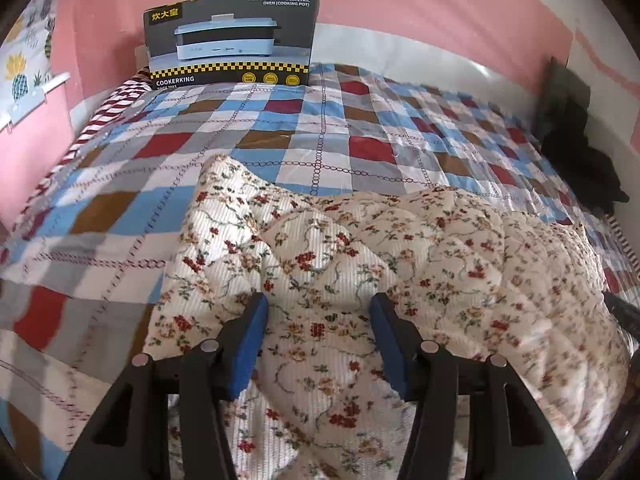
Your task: Fold large clothes
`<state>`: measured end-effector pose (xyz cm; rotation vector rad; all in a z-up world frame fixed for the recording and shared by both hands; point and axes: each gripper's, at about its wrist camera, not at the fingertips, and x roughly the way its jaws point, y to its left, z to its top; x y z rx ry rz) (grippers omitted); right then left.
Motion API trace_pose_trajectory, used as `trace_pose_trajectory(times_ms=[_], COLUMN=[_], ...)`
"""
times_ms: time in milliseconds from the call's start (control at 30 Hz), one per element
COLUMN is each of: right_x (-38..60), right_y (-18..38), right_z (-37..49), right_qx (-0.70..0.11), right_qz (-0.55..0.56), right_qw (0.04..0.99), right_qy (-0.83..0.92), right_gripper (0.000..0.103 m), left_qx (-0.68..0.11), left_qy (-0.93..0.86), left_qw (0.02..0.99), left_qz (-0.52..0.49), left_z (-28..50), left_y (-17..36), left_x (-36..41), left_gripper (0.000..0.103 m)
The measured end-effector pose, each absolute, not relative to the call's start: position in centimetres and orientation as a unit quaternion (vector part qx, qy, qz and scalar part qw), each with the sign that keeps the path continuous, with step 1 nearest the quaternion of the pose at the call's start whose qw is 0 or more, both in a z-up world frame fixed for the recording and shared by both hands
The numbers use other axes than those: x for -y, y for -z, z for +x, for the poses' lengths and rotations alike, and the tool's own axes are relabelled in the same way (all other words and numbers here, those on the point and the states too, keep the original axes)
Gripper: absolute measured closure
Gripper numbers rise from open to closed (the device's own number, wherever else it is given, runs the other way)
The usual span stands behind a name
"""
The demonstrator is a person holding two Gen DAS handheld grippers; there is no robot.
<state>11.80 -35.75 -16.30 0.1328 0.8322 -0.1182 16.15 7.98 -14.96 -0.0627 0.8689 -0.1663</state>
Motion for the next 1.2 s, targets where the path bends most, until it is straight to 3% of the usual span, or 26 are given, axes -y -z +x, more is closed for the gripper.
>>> trace_pose_trajectory(times_ms=[167, 300, 600, 867, 1000, 1200], right_x=[36.3, 37.7, 38.5, 38.7, 39.0, 41.1], right_y=[12.7, 15.6, 18.6, 14.5, 13.5, 15.7], right_z=[13.6, 17.5, 17.7, 15.4, 12.1, 9.7], right_qx=[-0.366, -0.409, -0.416, -0.414, -0.415, -0.453], right_qz=[0.072, 0.063, 0.083, 0.103, 0.121, 0.177], right_qw=[0.926, 0.908, 0.902, 0.903, 0.901, 0.873], right_qy=[0.055, 0.069, 0.079, 0.059, 0.031, 0.020], right_gripper=[0.067, 0.067, 0.067, 0.065, 0.041, 0.040], left_qx=[-0.393, -0.446, -0.427, -0.432, -0.428, -0.459], left_qy=[0.076, 0.054, 0.050, 0.054, 0.054, 0.038], left_qw=[0.916, 0.891, 0.901, 0.897, 0.898, 0.880], left_qz=[-0.024, -0.064, -0.058, -0.075, -0.087, -0.119], left_z=[17.9, 21.7, 21.4, 19.3, 16.2, 13.4], left_y=[12.1, 15.3, 17.2, 13.3, 11.9, 13.5], left_x=[-8.4, -10.5, -10.2, -11.1, -12.5, -15.4], left_gripper=[0.047, 0.047, 0.047, 0.048, 0.045, 0.038])
